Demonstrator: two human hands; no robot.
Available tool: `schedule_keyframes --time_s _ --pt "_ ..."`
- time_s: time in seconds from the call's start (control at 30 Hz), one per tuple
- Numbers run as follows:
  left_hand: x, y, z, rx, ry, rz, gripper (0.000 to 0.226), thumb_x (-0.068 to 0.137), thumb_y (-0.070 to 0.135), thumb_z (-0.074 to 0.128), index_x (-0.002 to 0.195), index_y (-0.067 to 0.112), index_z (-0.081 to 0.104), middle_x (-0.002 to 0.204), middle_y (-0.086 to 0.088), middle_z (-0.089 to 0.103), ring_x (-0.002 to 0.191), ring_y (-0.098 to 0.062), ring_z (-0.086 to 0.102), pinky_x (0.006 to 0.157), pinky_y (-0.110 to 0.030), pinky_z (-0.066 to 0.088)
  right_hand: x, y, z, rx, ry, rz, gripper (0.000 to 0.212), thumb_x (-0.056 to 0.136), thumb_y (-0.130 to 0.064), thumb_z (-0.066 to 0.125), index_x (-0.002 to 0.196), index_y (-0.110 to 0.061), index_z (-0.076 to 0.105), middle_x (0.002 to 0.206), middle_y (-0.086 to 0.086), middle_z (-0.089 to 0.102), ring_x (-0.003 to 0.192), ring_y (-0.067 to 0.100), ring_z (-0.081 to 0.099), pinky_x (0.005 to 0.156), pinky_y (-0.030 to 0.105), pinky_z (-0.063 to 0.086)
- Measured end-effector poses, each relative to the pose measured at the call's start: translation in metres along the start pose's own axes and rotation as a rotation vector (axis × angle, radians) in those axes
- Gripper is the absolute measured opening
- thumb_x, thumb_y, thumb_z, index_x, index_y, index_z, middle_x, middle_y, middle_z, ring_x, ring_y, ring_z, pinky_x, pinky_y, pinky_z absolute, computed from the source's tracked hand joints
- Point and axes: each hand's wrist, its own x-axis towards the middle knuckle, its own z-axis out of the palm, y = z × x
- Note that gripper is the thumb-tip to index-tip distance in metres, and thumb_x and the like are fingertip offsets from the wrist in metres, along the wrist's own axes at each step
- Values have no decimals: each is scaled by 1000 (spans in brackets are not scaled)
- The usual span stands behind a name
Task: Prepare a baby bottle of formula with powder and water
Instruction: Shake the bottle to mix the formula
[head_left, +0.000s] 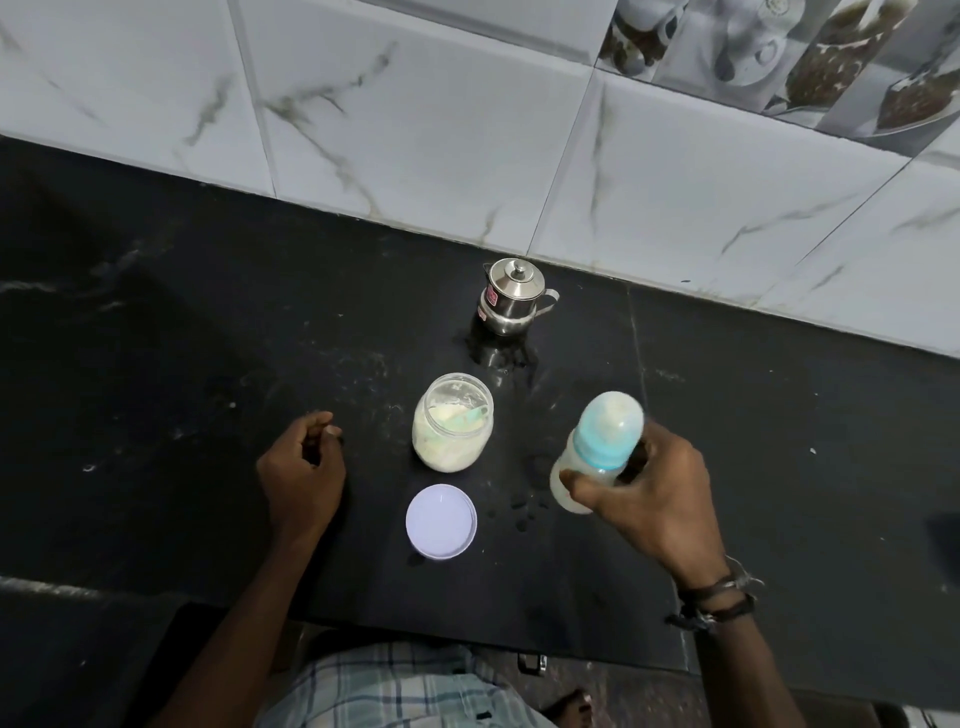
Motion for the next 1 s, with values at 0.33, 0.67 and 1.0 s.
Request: schedule_keyframes --time_s 0.33,0.67,1.0 --pt "0 2 -1 8 0 -3 20 91 3 64 107 11 71 90 -1 72 80 -4 66 76 -3 48 -2 4 0 -38 -42 -9 43 55 -35 86 94 -26 69 83 -10 74 77 10 71 71 39 61" --pt "-1 4 -1 15 1 -7 18 91 4 64 108 10 71 90 1 71 79 6 64 76 -3 47 -2 5 2 69 -85 -76 40 58 -27 88 95 -25 72 89 -5 77 83 14 74 74 40 62" --pt "-2 5 -1 7 -5 -20 19 91 4 64 108 10 70 90 0 70 81 1 64 75 -3 47 1 11 6 112 -65 -26 43 54 -36 86 93 -28 70 85 -11 76 79 9 73 72 37 62"
